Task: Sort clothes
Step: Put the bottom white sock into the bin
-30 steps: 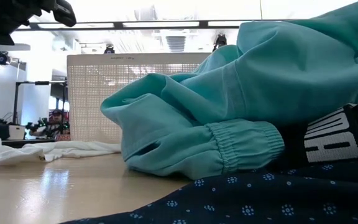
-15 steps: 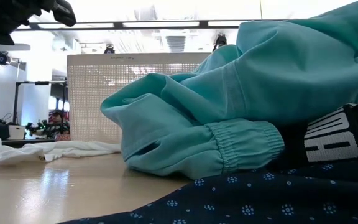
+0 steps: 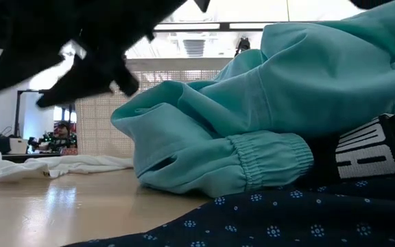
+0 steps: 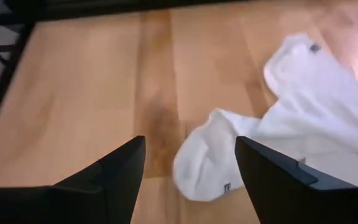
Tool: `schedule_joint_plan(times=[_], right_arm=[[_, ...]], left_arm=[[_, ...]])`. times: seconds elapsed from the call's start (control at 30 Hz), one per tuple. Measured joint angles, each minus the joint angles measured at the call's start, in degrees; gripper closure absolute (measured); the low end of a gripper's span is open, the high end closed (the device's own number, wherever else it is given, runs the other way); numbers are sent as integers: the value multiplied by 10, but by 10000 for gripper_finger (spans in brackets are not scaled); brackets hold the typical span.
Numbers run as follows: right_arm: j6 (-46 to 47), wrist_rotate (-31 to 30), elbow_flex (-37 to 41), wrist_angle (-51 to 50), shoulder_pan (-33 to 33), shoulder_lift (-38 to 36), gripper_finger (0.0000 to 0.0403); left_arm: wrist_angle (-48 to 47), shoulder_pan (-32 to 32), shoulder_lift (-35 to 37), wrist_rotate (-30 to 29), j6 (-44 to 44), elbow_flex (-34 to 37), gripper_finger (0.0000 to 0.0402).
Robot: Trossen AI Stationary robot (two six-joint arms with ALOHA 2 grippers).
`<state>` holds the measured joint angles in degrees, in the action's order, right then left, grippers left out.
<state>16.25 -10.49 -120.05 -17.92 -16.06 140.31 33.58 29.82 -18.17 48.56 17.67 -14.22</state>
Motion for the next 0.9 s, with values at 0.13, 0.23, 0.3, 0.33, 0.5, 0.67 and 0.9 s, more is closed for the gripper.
schedule_joint_plan(times=[0.13, 0.23, 0.3, 0.33, 0.5, 0.67, 0.9], right_arm=[[7, 0, -27, -29, 9, 31, 172], [9, 1, -36, -31, 14, 44, 179], [16, 3, -40, -31, 18, 51, 185], [18, 4, -40, -34, 19, 55, 188], [36, 6, -37, -43, 30, 79, 204], [45, 30, -39, -40, 32, 87, 249], [6, 49, -65, -75, 28, 73, 392]], left_arm=[[-2, 0, -1, 0, 4, 0, 402], [-3, 0, -1, 0, 4, 0, 402], [-4, 0, -1, 0, 4, 0, 402], [-5, 0, -1, 0, 5, 0, 402], [-6, 0, -1, 0, 5, 0, 402], [-6, 0, -1, 0, 7, 0, 402], [-6, 0, -1, 0, 7, 0, 402]])
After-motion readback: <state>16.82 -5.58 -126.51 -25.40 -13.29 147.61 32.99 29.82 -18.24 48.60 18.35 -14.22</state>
